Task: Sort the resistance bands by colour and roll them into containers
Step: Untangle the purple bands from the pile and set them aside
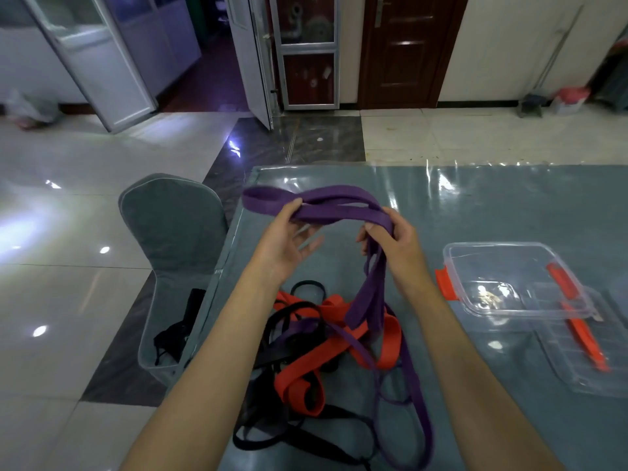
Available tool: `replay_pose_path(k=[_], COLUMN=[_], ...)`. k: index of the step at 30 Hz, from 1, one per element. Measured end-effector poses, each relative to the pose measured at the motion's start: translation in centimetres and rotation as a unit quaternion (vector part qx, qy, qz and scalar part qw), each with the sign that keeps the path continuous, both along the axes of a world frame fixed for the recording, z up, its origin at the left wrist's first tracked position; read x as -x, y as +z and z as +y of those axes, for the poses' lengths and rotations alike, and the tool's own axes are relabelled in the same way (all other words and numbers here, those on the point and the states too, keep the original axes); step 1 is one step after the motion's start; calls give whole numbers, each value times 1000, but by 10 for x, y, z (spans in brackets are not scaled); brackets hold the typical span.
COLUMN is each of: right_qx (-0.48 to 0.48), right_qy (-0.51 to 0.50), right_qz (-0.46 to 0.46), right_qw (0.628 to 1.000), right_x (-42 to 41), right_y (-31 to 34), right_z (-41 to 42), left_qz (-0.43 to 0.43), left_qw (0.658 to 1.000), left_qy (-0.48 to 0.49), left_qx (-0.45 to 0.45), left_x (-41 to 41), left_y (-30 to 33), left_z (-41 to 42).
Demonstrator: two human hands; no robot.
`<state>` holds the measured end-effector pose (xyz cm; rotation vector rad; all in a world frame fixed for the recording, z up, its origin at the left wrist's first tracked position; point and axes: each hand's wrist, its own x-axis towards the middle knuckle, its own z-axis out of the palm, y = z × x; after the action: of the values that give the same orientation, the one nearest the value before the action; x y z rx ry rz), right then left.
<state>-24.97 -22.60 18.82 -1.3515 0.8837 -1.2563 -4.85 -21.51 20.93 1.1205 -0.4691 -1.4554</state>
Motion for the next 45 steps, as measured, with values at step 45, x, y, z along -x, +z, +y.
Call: replay_pose_path(k=[45], right_qx=[-339], right_qy=[-94], right_qz=[198], right_qw=[915], right_x=[310], right_y=[-174], right_z=[104], left_qz=[-158], left_qw=[935], left_qy=[-289], left_qx=[-132], left_x=[357], left_y=[-226], left_z=[156])
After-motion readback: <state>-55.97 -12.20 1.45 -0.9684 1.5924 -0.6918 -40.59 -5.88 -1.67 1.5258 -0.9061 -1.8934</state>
